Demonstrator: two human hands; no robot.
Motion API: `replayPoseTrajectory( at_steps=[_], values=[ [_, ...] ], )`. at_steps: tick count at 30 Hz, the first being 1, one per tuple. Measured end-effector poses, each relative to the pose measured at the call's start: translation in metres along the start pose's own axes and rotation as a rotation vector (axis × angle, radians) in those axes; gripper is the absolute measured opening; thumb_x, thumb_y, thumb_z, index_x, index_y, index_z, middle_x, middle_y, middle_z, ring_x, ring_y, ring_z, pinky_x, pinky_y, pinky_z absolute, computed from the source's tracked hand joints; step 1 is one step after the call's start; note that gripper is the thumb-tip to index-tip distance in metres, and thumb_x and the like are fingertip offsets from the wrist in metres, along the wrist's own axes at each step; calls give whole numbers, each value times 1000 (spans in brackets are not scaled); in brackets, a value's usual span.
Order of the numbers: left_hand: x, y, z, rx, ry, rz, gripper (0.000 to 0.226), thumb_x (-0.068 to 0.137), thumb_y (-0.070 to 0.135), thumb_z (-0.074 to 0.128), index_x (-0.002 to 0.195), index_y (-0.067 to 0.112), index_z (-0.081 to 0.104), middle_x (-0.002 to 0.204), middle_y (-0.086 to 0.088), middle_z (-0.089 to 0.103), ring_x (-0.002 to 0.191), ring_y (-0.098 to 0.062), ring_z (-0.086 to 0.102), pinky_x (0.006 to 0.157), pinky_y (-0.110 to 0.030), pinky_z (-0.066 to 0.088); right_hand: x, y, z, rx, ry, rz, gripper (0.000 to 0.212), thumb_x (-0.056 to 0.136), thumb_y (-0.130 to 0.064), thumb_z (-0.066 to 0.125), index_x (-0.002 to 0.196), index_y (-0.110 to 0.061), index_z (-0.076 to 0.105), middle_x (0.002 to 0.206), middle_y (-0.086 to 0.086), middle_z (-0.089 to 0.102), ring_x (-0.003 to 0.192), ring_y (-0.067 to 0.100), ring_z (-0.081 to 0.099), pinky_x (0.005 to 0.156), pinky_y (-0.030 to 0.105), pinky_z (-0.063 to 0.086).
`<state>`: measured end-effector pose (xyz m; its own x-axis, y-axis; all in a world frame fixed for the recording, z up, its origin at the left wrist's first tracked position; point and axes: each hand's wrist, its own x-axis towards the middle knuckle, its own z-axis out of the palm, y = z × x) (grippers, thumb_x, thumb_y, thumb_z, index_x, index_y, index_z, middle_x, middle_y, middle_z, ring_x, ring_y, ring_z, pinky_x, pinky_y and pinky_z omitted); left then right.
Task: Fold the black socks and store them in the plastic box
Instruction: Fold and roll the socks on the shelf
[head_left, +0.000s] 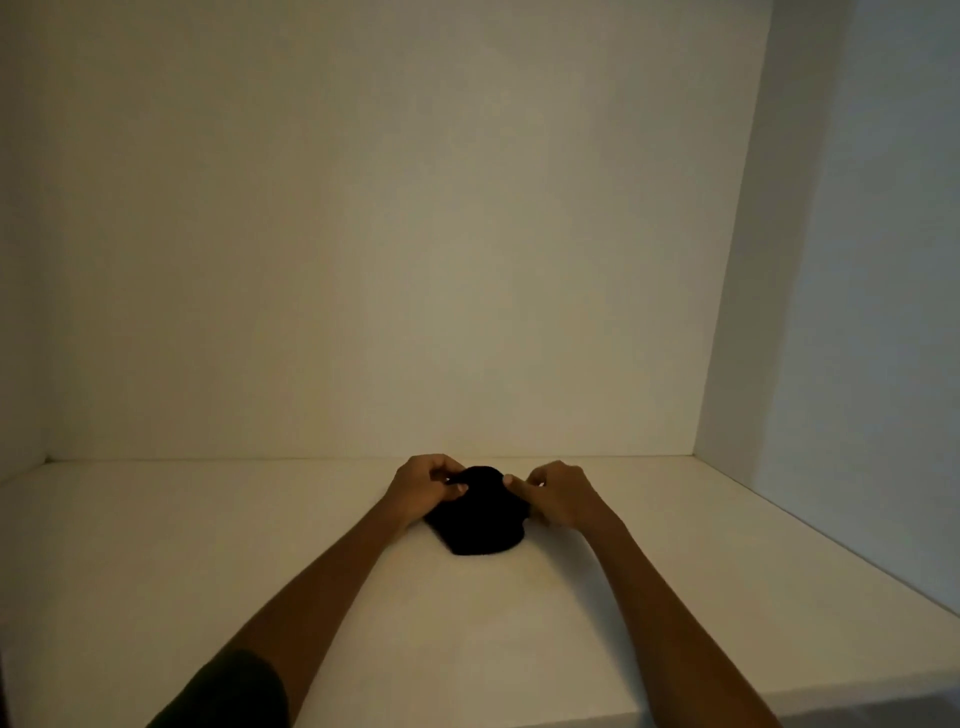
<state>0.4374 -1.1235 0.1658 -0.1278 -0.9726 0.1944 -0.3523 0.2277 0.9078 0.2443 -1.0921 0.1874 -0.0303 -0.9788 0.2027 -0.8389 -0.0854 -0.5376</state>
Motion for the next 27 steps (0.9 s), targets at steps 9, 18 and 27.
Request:
replayPoseTrajectory(
  at_steps=[9, 18, 27],
  values=[
    [5, 12, 0, -152, 225, 149, 11, 82, 12, 70, 90, 18, 65, 62, 2, 47, 55, -9, 43, 58, -16, 37, 5, -20, 0, 205, 297, -305, 25, 80, -34, 70, 70, -13, 63, 61, 1, 60, 59, 16, 55, 55, 25, 40],
    [-19, 34, -9, -726, -287, -79, 55, 94, 52, 38, 118, 6, 57, 99, -18, 68, 87, -29, 70, 83, -36, 56, -12, -35, 1, 3, 857, -665, 26, 85, -32, 53, 74, -9, 59, 65, 2, 62, 59, 20, 55, 61, 29, 42],
    [-27, 9, -60, -538, -477, -266, 90, 69, 63, 68, 132, 2, 48, 122, -17, 65, 113, -28, 63, 103, -45, 46, -28, -56, 28, 187, 169, -763, 34, 102, -33, 32, 107, -12, 57, 65, -1, 57, 58, 16, 53, 61, 32, 42]
  ],
)
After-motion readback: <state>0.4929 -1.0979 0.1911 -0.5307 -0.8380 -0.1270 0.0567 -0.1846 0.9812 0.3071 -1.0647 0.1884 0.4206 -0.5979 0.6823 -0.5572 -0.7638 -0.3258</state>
